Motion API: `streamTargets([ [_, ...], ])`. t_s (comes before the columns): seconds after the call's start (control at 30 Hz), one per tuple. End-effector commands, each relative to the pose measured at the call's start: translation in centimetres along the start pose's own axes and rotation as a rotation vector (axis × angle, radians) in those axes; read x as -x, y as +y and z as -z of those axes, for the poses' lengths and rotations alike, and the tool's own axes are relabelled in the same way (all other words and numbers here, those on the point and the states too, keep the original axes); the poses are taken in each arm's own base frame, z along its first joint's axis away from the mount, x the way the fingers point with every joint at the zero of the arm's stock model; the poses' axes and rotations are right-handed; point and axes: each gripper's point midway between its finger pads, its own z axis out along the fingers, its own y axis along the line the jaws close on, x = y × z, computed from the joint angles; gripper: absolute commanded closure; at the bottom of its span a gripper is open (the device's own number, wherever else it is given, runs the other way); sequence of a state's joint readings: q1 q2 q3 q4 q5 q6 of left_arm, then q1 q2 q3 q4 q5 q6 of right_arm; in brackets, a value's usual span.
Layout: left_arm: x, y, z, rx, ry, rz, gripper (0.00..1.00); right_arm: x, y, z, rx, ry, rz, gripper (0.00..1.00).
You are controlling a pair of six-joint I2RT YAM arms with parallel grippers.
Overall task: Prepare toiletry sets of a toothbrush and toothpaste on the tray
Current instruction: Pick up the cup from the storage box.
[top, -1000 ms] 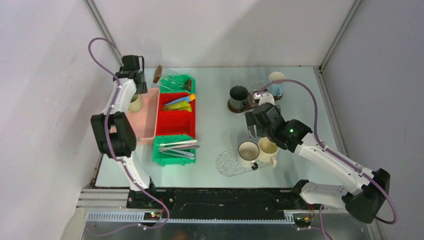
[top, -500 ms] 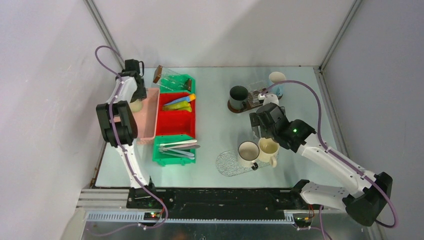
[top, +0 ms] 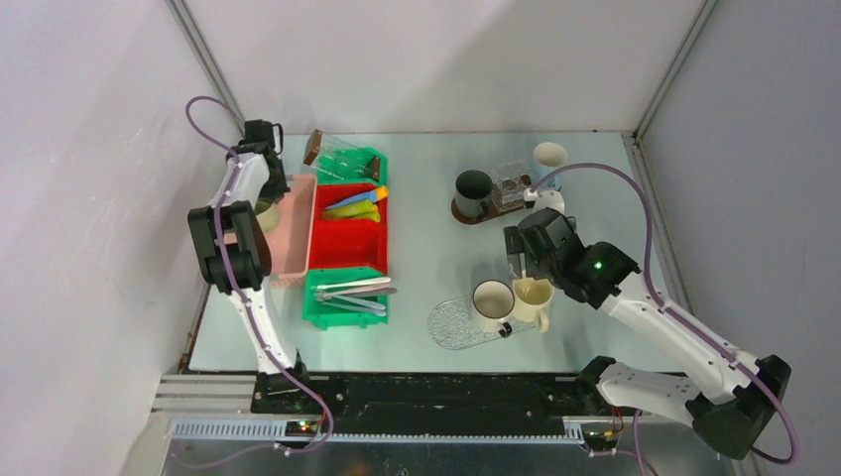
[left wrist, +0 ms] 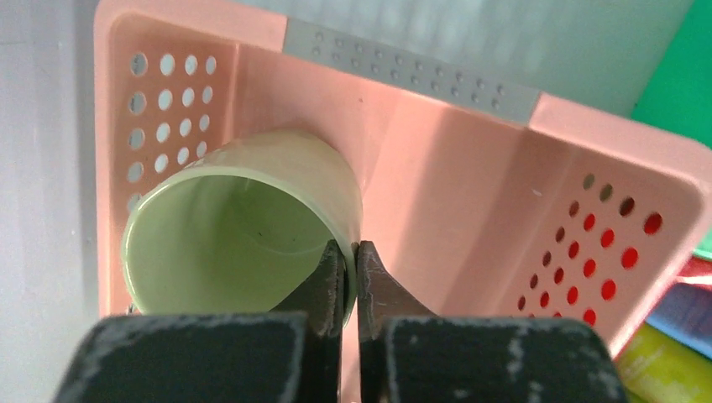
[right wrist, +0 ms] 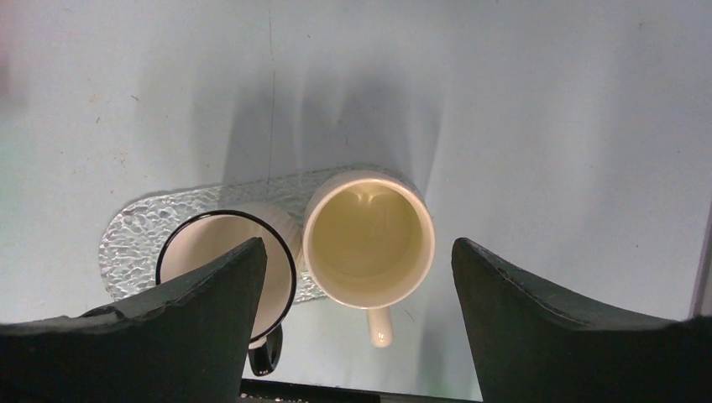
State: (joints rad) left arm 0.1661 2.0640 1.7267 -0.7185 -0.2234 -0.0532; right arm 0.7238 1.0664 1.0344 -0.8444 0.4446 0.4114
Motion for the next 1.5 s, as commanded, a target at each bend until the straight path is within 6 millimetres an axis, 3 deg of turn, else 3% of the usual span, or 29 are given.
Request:
streamTargets([
  [0.0, 3.0, 0.8, 6.1, -0.031, -0.133, 0.079, 1.00, 0.2, -0.6, 1.1, -0.005, -0.023, -0.051, 0.17],
  [0.13, 3.6, 0.9, 9.8, -0.070, -0.180, 0.136, 1.00, 0.1, -0.9, 1.8, -0.007, -0.035, -0.064, 0.17],
  [0.33, 3.4, -0.3, 17.0, -0.144, -0.278, 0.205, 1.00, 0.5, -1.8, 3.3, -0.010, -0.087, -0.082, 0.17],
  [0.57, 0.3, -3.4, 23.6, -0.236, -0.328, 0.223, 1.00, 0.7, -2.7, 4.7, -0.001, -0.130, -0.109, 0.17],
  [0.9, -6.3, -8.1, 31.9, -0.455, -0.368, 0.213, 1.00, 0.8, -3.2, 6.1, 0.032, -0.176, -0.135, 0.16],
  [1.03, -9.0, -10.2, 33.8, -0.542, -0.356, 0.253, 1.00, 1.1, -3.5, 6.4, 0.033, -0.202, -0.136, 0.16],
  [1.17, -11.8, -12.7, 34.1, -0.593, -0.302, 0.276, 1.00, 1.3, -3.7, 6.3, 0.027, -0.219, -0.127, 0.16],
  [1.47, -17.5, -20.7, 34.5, -0.665, -0.173, 0.259, 1.00, 1.0, -4.6, 6.1, -0.007, -0.229, -0.086, 0.16],
])
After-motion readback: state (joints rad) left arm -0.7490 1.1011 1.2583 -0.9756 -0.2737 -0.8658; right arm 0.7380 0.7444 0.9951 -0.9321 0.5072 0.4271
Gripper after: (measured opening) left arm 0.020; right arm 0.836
